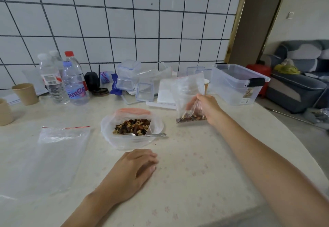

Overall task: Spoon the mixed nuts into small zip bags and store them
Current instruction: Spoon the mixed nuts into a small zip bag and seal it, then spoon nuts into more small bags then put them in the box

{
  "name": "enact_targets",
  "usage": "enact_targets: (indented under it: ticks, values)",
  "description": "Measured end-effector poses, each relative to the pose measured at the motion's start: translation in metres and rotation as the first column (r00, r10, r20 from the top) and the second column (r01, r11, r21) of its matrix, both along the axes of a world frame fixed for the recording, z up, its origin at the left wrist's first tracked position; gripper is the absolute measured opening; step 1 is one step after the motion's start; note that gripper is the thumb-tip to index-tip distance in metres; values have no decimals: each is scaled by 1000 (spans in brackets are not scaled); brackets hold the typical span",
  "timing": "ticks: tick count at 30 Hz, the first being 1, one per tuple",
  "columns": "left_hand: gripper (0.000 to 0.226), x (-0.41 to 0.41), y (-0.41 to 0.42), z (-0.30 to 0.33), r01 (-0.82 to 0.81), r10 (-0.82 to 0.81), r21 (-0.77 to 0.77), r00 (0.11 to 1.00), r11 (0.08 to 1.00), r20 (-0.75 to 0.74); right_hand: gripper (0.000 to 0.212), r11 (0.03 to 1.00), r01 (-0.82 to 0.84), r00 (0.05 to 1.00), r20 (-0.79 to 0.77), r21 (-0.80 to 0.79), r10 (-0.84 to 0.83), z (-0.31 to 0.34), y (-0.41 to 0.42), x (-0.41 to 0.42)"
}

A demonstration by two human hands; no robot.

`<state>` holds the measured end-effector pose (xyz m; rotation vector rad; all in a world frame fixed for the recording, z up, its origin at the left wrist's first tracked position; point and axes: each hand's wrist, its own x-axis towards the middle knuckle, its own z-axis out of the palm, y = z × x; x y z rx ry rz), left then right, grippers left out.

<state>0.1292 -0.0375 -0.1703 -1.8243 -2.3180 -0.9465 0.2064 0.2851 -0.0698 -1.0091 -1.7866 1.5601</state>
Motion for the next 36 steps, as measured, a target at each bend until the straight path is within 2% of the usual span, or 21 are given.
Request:
enact_targets:
  ticks: [3, 6, 9, 11, 15, 19, 23, 28, 30, 32, 34, 36]
  values:
    - [31, 0, 0, -1, -5, 5, -9, 1000, 1000, 11, 38, 994, -66, 996, 49, -83, 70, -11, 9, -11]
    - [29, -1, 0, -2, 1, -1, -1, 1000, 1000, 17, 36, 999, 19, 998, 63, -46, -16, -27, 19, -17]
    - [25, -3, 0, -3, 9, -9, 5, 1000, 1000, 23, 34, 985, 132, 989, 46, 114, -138, -29, 35, -15]
    - [23, -3, 1, -2, 9, -10, 9, 1000, 1000, 30, 24, 957, 180, 981, 32, 226, -192, -19, 41, -7]
    - [21, -3, 0, -3, 7, -8, 20, 999, 1000, 46, 27, 853, 247, 967, -58, 460, -249, 4, 27, 15]
    - [16, 0, -2, 5, -71, 54, 75, 977, 995, 208, 20, 808, 122, 991, -122, 576, -63, 8, -19, 28]
    - [17, -2, -11, 20, -149, 95, 163, 950, 975, 299, 15, 757, -160, 974, -25, 633, 226, -6, -77, 27]
    - [13, -38, -51, 40, -352, 243, 268, 899, 897, 365, 13, 577, -462, 855, 164, 673, 493, -38, -148, 20]
    - [20, -62, -73, 42, -475, 373, 281, 860, 834, 348, 16, 436, -571, 786, 310, 696, 534, -52, -170, 18]
    - [17, -85, -98, 43, -608, 528, 264, 788, 749, 317, 23, 287, -642, 715, 420, 711, 559, -64, -186, 14]
    - [19, -108, -122, 40, -710, 679, 144, 703, 690, 211, 27, 179, -698, 643, 497, 693, 584, -72, -197, 9]
    - [52, -125, -142, 33, -748, 757, -135, 653, 650, 23, 37, 74, -714, 603, 558, 696, 571, -82, -204, 3]
